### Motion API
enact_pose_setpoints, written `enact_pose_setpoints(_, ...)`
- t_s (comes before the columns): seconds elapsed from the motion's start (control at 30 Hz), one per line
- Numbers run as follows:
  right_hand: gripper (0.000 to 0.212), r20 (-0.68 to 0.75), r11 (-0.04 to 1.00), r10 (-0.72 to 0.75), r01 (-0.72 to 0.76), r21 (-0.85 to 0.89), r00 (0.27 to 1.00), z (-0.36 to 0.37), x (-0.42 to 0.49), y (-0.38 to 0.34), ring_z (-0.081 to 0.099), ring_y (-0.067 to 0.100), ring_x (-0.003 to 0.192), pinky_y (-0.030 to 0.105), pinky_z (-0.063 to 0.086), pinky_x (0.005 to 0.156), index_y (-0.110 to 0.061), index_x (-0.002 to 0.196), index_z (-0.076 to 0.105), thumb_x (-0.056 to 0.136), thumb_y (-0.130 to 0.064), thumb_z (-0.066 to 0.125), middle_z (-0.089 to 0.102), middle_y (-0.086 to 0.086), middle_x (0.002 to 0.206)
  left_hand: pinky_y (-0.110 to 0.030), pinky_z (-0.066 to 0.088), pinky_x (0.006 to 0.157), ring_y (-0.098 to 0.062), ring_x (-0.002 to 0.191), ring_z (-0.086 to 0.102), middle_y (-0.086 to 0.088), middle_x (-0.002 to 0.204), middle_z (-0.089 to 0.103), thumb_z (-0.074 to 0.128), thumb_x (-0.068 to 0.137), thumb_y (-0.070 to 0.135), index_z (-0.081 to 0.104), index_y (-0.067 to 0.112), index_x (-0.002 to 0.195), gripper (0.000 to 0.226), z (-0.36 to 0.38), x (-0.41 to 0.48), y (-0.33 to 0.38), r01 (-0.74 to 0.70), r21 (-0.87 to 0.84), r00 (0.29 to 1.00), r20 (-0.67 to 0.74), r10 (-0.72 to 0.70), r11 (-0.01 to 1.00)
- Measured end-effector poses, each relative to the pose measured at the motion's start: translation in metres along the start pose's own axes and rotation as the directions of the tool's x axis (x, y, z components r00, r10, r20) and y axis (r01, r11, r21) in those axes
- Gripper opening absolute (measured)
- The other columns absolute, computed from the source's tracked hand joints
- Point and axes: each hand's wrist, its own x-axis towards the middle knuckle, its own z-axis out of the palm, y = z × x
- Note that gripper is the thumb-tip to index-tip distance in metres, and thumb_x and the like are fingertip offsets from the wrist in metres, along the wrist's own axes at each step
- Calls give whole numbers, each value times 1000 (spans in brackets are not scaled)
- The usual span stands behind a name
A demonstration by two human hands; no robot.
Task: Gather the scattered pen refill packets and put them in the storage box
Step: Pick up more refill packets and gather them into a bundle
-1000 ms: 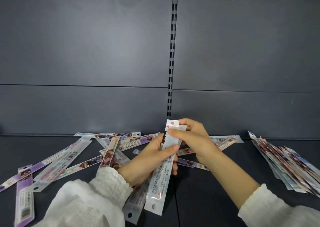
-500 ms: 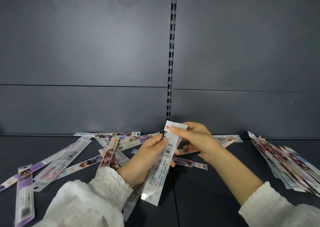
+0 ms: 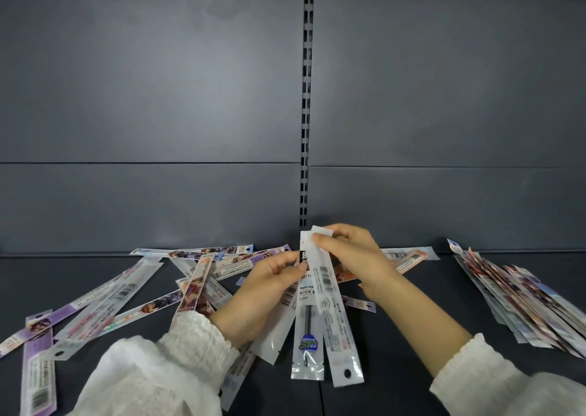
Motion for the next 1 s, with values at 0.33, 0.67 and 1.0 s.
enact_pose_setpoints(0.33, 18, 1, 992, 109, -109, 63, 994, -14, 7, 0, 53, 14, 55, 23, 46, 46, -12, 103, 69, 85, -10, 70, 70, 4, 67, -26, 52, 54, -14, 56, 66, -6, 76, 74, 45, 100, 15, 62, 7, 108, 20, -9, 7, -1, 106, -151, 957, -252, -141, 983)
enact_pose_setpoints(0.67, 13, -535, 809, -394, 558, 184, 748, -24, -2, -15, 72, 17, 84, 25, 58, 65, -21, 91, 51, 99, -11, 48, 65, 8, 98, -24, 54, 49, -17, 52, 63, -11, 73, 68, 32, 104, 25, 62, 2, 105, 37, -22, 14, 2, 225, -463, 906, -225, -359, 857)
enact_pose_setpoints(1.0, 12, 379, 793, -520, 598, -119, 765, 29, -34, 5, 61, 4, 111, 24, 48, 96, -29, 85, 69, 86, -16, 69, 69, -19, 109, -41, 54, 70, -31, 94, 69, -21, 112, 69, 34, 91, 66, 60, 5, 122, 73, -58, 20, 15, 249, -469, 933, -119, -340, 847)
